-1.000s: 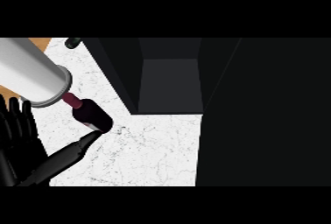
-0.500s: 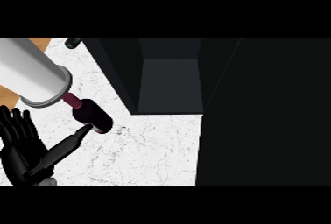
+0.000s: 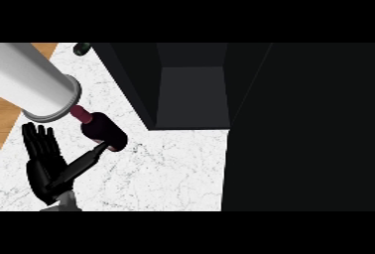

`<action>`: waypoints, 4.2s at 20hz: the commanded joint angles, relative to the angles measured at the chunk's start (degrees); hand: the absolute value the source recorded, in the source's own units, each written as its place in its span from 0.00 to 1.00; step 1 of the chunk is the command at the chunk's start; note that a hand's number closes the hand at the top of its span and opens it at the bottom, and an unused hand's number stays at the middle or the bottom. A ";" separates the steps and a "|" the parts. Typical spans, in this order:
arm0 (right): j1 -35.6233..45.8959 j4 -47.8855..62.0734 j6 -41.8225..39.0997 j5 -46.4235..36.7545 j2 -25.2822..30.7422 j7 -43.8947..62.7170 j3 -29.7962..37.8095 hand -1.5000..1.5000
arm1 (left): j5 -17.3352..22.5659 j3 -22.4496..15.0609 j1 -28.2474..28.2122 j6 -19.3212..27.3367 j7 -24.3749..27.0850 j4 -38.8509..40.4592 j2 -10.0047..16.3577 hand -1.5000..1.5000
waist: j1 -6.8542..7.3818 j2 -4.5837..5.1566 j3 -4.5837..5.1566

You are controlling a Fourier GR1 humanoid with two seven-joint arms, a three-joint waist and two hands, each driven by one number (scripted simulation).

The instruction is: Pick up the wine, place it into the cabinet and close the cabinet

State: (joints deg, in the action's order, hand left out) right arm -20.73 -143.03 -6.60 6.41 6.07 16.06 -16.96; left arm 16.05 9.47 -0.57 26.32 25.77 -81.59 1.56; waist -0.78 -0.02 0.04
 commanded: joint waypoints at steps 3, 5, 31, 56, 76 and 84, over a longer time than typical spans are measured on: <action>1.12 -8.82 0.31 7.54 0.60 6.92 1.82 0.00 | 5.71 4.25 3.90 -11.04 6.45 13.26 2.14 0.00 | 0.16 0.16 0.06; 1.51 -6.43 -0.51 7.67 0.58 4.85 3.55 0.00 | 5.24 2.20 3.10 -13.75 8.42 14.85 0.78 0.00 | 0.26 0.09 0.01; 1.55 -5.86 -2.74 6.73 -1.54 5.46 4.06 0.00 | 10.93 12.79 23.37 -34.87 33.90 61.30 4.77 0.00 | -0.23 0.27 0.07; -4.75 -5.03 -4.25 0.81 -2.75 0.07 -0.40 0.00 | -9.22 -6.45 20.79 -32.58 32.60 57.22 7.25 1.00 | 0.68 -0.46 -0.13; -10.21 -5.97 -6.94 5.86 -1.16 -2.18 4.26 0.00 | -15.80 -17.14 20.72 -13.93 -6.53 23.87 -1.38 1.00 | -0.12 -0.29 -0.11; -4.59 -1.35 -7.02 4.53 -2.68 -2.85 4.98 0.00 | -21.18 -23.90 28.05 -4.41 -14.12 25.11 -1.50 1.00 | -0.12 0.03 -0.04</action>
State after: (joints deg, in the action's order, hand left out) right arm -25.70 -141.38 -14.07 7.05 4.18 11.61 -11.52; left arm -3.87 -11.19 21.75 17.24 14.21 -58.20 1.05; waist -0.41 -0.12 -0.07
